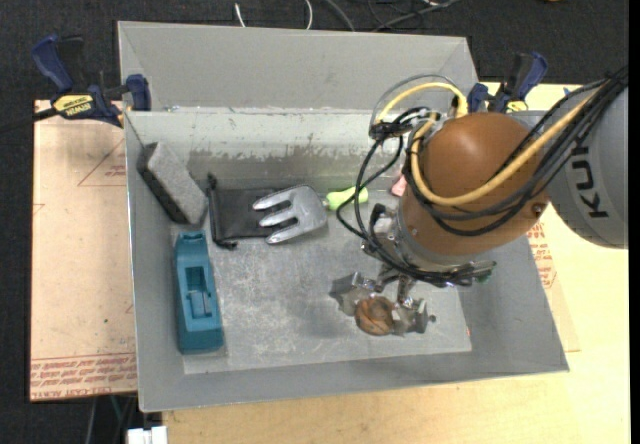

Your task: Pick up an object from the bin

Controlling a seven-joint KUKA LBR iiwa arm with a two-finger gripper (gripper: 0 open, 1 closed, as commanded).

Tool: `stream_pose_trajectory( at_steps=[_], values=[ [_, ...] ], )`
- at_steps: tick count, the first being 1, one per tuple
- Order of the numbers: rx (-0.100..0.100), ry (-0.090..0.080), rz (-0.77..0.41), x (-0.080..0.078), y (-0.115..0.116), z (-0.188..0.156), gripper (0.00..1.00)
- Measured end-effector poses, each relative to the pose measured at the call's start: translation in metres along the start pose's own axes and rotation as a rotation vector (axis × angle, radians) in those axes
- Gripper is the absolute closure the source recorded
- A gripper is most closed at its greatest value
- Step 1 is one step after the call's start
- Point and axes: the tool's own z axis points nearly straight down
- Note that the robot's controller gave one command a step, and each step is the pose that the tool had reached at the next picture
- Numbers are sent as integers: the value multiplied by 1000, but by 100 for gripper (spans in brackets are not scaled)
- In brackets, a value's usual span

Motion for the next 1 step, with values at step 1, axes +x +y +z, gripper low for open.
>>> stream_pose_trajectory(
  at_steps=[1],
  values=[
    [5, -3, 1, -1, -1, -23, 100]
  ],
)
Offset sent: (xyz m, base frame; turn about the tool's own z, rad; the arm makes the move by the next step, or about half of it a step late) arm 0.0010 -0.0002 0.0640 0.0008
